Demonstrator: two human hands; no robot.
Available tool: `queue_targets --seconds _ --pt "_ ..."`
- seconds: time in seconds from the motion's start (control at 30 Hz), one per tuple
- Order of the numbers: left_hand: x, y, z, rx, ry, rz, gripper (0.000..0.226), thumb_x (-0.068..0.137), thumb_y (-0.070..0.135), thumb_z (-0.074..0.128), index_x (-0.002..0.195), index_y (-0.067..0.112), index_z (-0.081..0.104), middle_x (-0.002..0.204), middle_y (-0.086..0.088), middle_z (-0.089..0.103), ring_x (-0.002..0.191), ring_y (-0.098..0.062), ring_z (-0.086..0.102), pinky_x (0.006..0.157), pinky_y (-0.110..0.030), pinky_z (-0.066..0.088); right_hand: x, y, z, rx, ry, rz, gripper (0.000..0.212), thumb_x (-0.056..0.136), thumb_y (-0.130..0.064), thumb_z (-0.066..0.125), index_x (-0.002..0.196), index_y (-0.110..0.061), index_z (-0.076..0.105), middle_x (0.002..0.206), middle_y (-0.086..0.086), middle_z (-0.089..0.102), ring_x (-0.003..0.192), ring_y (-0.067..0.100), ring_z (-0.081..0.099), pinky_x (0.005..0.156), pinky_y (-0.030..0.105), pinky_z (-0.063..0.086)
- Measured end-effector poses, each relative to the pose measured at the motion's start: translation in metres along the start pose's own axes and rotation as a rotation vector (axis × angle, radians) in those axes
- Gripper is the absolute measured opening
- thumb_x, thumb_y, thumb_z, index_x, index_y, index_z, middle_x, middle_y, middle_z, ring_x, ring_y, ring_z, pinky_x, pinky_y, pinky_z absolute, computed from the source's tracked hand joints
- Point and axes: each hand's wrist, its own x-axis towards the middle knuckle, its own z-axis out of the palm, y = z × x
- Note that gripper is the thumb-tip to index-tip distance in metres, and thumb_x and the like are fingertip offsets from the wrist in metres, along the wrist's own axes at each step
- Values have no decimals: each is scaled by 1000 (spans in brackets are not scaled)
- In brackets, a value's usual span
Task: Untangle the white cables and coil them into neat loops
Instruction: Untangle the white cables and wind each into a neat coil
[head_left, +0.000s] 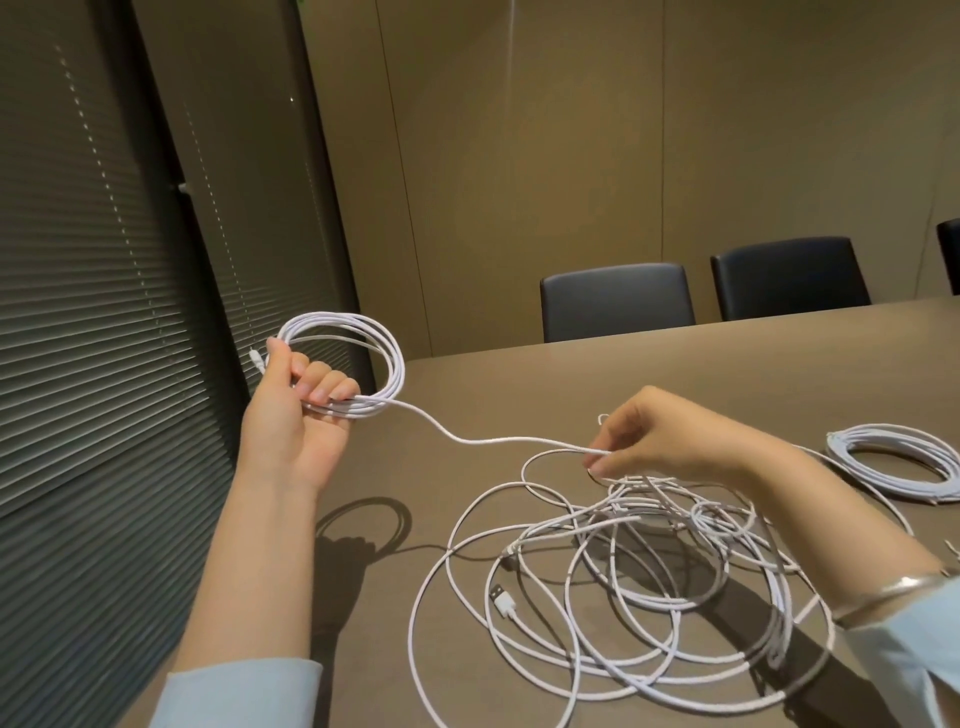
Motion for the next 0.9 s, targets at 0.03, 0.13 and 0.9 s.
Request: queue_targets --seconds 0.03,0.13,0.9 --pt "0 0 0 -5 -1 -2 49 102 43 39 59 19 39 51 8 25 44 -7 23 46 -17 28 -1 0 -2 6 21 -9 13 83 -28 75 76 -17 78 76 2 74 70 14 64 75 33 53" --pt "-1 0 0 -12 -14 -18 50 102 42 38 58 19 39 51 8 24 44 -7 22 45 -17 27 -6 0 -7 107 19 14 26 84 -36 70 80 -11 76 78 6 74 70 11 65 72 23 52" --pt "-23 -27 32 430 -333 -387 40 94 32 50 59 18 37 46 7 19 35 -4 17 34 -16 11 -6 -43 0 1007 -4 -92 15 70 -1 57 69 -10 45 67 6 51 60 14 52 61 25 49"
